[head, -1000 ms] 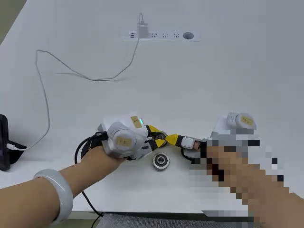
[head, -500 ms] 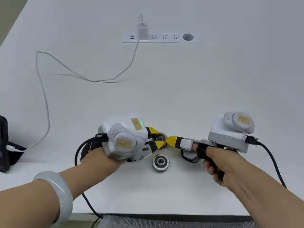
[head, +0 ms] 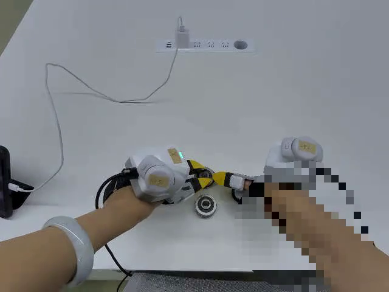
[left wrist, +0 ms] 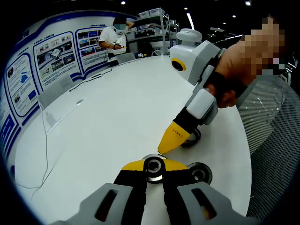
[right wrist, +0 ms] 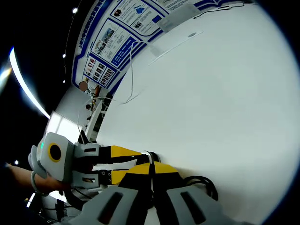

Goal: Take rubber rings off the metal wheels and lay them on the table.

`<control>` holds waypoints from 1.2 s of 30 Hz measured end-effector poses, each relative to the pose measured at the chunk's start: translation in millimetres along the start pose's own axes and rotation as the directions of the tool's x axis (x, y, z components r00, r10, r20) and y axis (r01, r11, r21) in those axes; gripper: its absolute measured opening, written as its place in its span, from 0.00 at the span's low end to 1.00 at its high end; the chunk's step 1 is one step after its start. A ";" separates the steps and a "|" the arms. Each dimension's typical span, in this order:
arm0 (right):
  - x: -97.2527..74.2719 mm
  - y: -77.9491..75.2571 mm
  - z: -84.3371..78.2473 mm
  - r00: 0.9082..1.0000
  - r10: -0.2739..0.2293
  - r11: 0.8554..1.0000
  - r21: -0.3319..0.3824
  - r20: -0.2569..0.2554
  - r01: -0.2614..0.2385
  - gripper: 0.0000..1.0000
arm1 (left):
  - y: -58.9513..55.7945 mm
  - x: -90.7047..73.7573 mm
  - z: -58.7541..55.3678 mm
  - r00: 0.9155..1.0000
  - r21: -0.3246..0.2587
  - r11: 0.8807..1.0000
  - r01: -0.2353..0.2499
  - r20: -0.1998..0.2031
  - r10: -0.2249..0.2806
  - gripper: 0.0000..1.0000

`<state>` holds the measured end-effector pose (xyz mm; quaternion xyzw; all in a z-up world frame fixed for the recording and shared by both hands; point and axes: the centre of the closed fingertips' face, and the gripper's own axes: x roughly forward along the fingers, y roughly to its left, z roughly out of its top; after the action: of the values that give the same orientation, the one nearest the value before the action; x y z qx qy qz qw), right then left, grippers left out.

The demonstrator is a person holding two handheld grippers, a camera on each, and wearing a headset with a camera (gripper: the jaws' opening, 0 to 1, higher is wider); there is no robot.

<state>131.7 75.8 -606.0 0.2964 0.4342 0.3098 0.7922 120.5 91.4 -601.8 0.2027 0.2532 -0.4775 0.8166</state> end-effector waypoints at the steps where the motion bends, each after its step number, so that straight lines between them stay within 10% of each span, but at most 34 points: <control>1: 0.8 11.7 -0.9 0.997 0.077 0.995 0.068 -0.001 -0.076 0.02 | 0.1 -0.1 0.1 1.000 -0.001 1.000 -0.001 0.002 0.001 0.12; 4: 1.4 -7.6 -7.3 0.999 -0.016 0.995 -0.096 -0.035 0.013 0.02 | 0.3 -0.2 0.2 1.000 -0.002 1.000 -0.001 0.001 0.001 0.12; 5: -1.7 1.4 -9.4 1.000 0.009 1.000 0.026 -0.023 -0.008 0.02 | 0.3 -0.3 0.3 1.000 -0.002 1.000 -0.001 -0.001 0.001 0.12; 10: -10.7 11.2 15.5 0.994 0.032 0.997 0.071 0.102 -0.040 0.05 | 1.0 -0.4 0.9 1.000 -0.018 1.000 -0.004 -0.006 0.004 0.13; 13: -27.2 41.7 41.3 0.965 0.125 0.978 0.137 0.229 -0.159 0.09 | -0.6 -2.7 3.4 0.999 0.014 1.000 0.011 -0.049 -0.011 0.11; 15: -47.1 69.3 60.9 0.921 0.205 0.954 0.140 0.332 -0.263 0.10 | 1.1 -16.7 40.3 0.996 0.031 0.999 -0.020 0.092 0.017 0.02; 18: -95.8 114.0 95.4 0.771 0.374 0.809 0.226 0.515 -0.543 0.10 | 11.5 -58.2 82.7 0.958 -0.089 0.994 -0.068 0.272 0.090 0.01; 19: -125.0 131.2 110.5 0.681 0.429 0.717 0.235 0.593 -0.656 0.10 | 18.9 -81.1 93.9 0.933 -0.197 0.977 -0.078 0.332 0.142 0.01; 20: -146.5 142.5 119.3 0.616 0.462 0.655 0.223 0.638 -0.722 0.10 | 21.8 -96.4 101.7 0.912 -0.281 0.958 -0.062 0.374 0.169 0.01; 22: -197.2 159.1 136.3 0.499 0.483 0.565 0.179 0.720 -0.805 0.10 | 31.7 -137.6 115.5 0.846 -0.443 0.896 -0.027 0.468 0.256 0.01; 24: -244.5 172.9 147.9 0.426 0.477 0.523 0.142 0.768 -0.841 0.10 | 43.6 -175.3 116.3 0.793 -0.575 0.818 0.015 0.505 0.341 0.01; 28: -306.0 193.2 159.8 0.442 0.507 0.622 0.041 0.740 -0.782 0.10 | 66.7 -233.4 116.0 0.734 -0.602 0.797 -0.047 0.520 0.437 0.01; 31: -341.8 224.5 165.9 0.527 0.528 0.748 -0.072 0.666 -0.660 0.10 | 84.3 -280.6 126.2 0.693 -0.554 0.824 -0.116 0.550 0.467 0.01; 34: -369.1 270.1 177.5 0.581 0.560 0.806 -0.226 0.591 -0.547 0.10 | 99.7 -322.7 139.8 0.650 -0.519 0.835 -0.181 0.575 0.498 0.01; 35: -373.3 284.3 178.2 0.614 0.568 0.815 -0.268 0.549 -0.515 0.10 | 102.3 -335.1 146.1 0.635 -0.502 0.841 -0.200 0.587 0.501 0.01; 36: -378.4 302.1 181.8 0.671 0.556 0.830 -0.373 0.490 -0.416 0.10 | 105.4 -354.2 157.4 0.609 -0.486 0.848 -0.211 0.613 0.503 0.01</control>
<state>56.6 -52.7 -110.7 0.3877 0.0375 0.4532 0.8018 100.9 289.8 -253.1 -0.1097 -0.0509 -0.2853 0.9508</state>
